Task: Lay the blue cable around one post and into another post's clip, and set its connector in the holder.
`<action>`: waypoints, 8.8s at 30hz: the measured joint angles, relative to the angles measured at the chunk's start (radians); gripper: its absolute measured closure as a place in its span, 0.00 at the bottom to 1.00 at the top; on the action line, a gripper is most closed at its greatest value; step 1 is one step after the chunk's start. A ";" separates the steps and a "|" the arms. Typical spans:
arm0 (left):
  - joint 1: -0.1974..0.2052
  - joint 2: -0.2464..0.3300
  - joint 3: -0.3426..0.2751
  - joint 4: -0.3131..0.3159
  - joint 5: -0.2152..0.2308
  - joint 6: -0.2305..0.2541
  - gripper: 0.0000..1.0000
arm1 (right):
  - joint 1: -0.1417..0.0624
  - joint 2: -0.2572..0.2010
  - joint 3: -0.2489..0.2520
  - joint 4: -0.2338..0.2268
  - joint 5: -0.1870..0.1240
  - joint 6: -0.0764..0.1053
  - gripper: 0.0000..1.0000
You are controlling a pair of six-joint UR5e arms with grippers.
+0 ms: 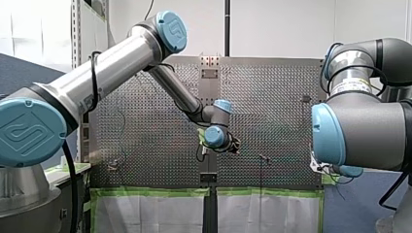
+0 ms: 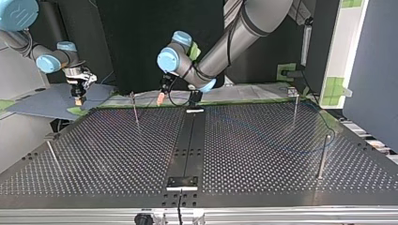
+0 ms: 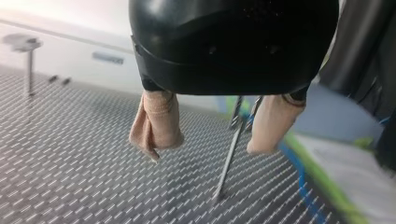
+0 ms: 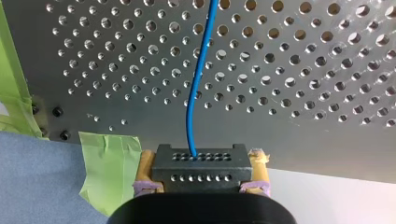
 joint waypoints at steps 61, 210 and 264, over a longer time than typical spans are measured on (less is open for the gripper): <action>0.243 0.533 -0.533 0.099 -0.032 -0.222 0.00 | 0.004 0.000 -0.001 -0.007 -0.002 0.013 1.00; 0.858 0.763 -0.569 0.293 -0.075 -0.983 0.00 | 0.013 0.001 -0.001 -0.016 -0.005 0.015 1.00; 0.881 0.651 -0.446 0.272 0.005 -0.905 0.00 | -0.021 -0.125 0.050 0.064 -0.054 0.034 1.00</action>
